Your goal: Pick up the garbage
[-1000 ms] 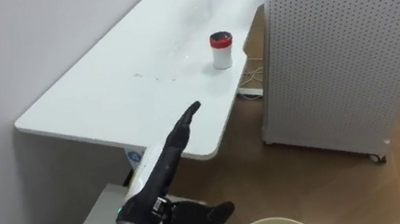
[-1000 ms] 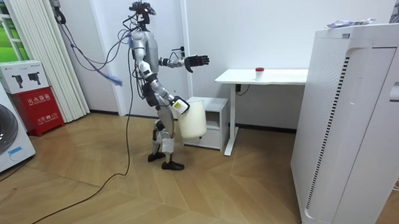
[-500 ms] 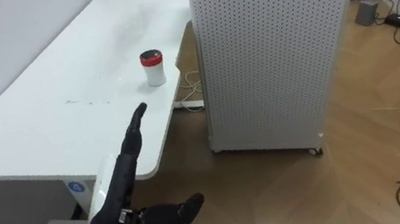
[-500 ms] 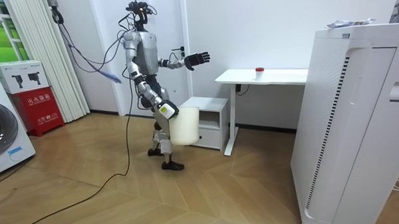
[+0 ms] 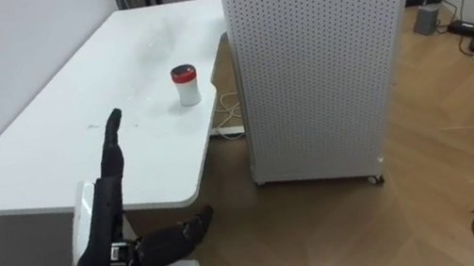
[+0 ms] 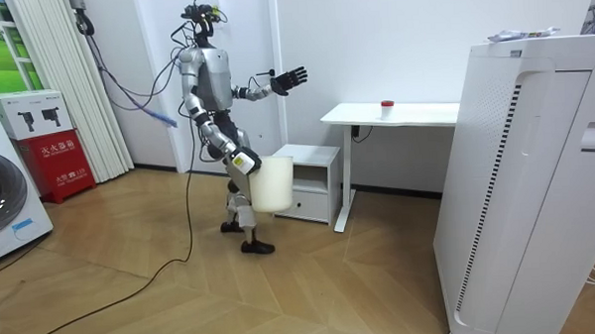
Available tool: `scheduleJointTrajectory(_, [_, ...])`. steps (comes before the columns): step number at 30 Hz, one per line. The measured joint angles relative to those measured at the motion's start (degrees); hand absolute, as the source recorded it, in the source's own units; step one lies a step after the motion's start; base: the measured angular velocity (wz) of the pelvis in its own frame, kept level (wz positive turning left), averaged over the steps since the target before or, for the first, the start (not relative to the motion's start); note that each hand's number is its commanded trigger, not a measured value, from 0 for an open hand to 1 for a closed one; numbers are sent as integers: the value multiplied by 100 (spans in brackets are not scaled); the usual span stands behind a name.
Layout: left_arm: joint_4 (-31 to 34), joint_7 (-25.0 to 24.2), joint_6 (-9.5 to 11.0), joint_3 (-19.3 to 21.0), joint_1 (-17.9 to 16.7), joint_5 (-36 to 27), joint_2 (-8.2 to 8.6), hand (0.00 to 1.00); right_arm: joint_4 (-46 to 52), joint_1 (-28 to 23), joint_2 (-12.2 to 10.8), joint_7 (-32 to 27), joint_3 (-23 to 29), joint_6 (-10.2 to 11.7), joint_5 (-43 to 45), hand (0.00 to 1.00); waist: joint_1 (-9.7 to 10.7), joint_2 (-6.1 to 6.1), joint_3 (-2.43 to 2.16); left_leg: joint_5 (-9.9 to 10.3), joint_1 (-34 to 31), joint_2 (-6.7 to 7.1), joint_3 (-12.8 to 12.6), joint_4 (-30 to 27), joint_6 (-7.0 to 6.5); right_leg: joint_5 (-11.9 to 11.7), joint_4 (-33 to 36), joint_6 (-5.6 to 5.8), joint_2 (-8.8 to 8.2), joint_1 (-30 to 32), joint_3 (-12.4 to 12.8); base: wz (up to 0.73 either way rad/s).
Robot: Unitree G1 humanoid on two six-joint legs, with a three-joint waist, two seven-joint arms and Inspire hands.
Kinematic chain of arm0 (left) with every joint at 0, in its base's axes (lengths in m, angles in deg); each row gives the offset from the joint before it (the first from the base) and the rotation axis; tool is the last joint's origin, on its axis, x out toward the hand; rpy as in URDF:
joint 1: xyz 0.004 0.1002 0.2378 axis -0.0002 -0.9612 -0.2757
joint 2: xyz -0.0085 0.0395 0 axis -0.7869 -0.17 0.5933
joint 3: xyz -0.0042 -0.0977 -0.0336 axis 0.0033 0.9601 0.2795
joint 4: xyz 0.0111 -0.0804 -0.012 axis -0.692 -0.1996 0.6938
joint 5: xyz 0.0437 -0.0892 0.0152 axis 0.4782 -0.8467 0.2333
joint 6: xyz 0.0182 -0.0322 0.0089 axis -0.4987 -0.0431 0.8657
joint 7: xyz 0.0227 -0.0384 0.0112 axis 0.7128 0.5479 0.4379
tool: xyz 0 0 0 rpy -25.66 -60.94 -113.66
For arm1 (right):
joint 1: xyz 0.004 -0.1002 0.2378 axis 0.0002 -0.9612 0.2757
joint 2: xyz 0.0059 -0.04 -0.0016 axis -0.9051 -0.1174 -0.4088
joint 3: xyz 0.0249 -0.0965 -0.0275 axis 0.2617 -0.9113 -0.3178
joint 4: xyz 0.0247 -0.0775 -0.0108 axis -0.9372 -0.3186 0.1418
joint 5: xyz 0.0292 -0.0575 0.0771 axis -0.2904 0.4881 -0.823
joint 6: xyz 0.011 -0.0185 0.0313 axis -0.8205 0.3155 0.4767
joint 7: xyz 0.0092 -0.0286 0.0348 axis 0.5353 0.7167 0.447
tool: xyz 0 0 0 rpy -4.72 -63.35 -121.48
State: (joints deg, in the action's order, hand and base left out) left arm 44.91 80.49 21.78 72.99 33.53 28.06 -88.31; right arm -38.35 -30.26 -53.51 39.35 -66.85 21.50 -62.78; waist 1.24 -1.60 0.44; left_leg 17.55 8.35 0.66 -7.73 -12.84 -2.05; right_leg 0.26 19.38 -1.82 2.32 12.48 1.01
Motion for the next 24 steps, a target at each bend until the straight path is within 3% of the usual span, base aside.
scheduleJointTrajectory(6, [-26, 125, 1, 1, 1, -2, -9, 0, 0, 48, -112, -68, -26, -5, -4, 100, -10, 104, 66, 7, -18, 49, -16, 5, -35, 53, 73, 26, -24, 80, -1, -4])
scheduleJointTrajectory(8, [-131, 126, -1, 8, 0, -3, -5, 0, 0, 51, -149, -67, -26, -12, 21, 100, -20, 132, 56, 8, -9, 0, -148, 27, -41, 48, 57, 8, -19, 79, -124, -13])
scheduleJointTrajectory(11, [-197, 126, -5, 147, 0, -1, 12, 0, 2, 53, -197, -21, -24, -14, 45, 100, -104, 178, 22, 98, 63, -136, -374, 17, -11, 169, 154, -199, -46, 75, -705, -33])
scheduleJointTrajectory(14, [-194, 112, -4, 235, -2, 14, 25, 0, 8, 53, -190, 16, -9, -14, 90, 100, -132, 178, 12, 194, 61, -219, -400, -72, 46, 236, 167, -253, 34, 69, -764, -15])
scheduleJointTrajectory(16, [-192, 104, -7, 266, -27, 23, 34, 0, 11, 50, -188, 100, -12, -21, 172, 100, -225, 186, -3, 305, 98, -338, -662, -142, 89, 587, 536, -428, 48, 63, -1127, -31])
scheduleJointTrajectory(17, [-193, 96, -9, 307, -50, 19, 79, 0, 23, 55, -185, 142, -12, -22, 183, 100, -329, 223, -37, 477, 52, -378, -814, -510, 158, 1023, 860, -538, -60, -8, -1414, -25])
scheduleJointTrajectory(18, [-231, 85, -24, 321, -63, 8, 103, 0, 39, 84, -176, 149, -20, -21, 184, 100, -313, 249, 4, 623, -291, -484, -828, -1499, 247, 1236, 1029, -569, -109, -19, -1415, -13])
scheduleJointTrajectory(19, [-242, 66, -36, 319, -107, 5, 114, 0, 47, 73, -173, 164, -41, -21, 189, 100, -311, 241, -2, 592, -528, -533, -778, -2150, 259, 1312, 1070, -566, -97, -52, -1357, -11])
scheduleJointTrajectory(20, [-243, 18, -35, 318, -185, 3, 132, 0, 56, 67, -150, 153, -41, -13, 252, 100, -326, 160, 16, 293, -990, -669, -599, -3247, 279, 1412, 1081, -598, -18, -165, -1245, -20])
scheduleJointTrajectory(21, [-244, -3, -34, 319, -214, -10, 133, 0, 58, 72, -135, 125, -41, -13, 317, 100, -360, 115, 42, 30, -1441, -685, -285, -3971, 346, 1508, 1091, -626, -1, -249, -1191, -16])
scheduleJointTrajectory(23, [-285, 3, 25, 312, -197, -127, 142, 0, 53, 79, -134, 81, -42, -15, 364, 100, -349, 96, 48, 57, -2092, -633, -90, -4143, 321, 1599, 1088, -605, -24, -337, -1132, -10])
scheduleJointTrajectory(24, [-360, 22, 54, 313, -199, -216, 174, 0, 39, 74, -129, 34, -68, -21, 365, 100, -461, 108, 58, 49, -2411, -571, -80, -3836, 318, 1642, 1060, -566, -60, -425, -1025, -31])
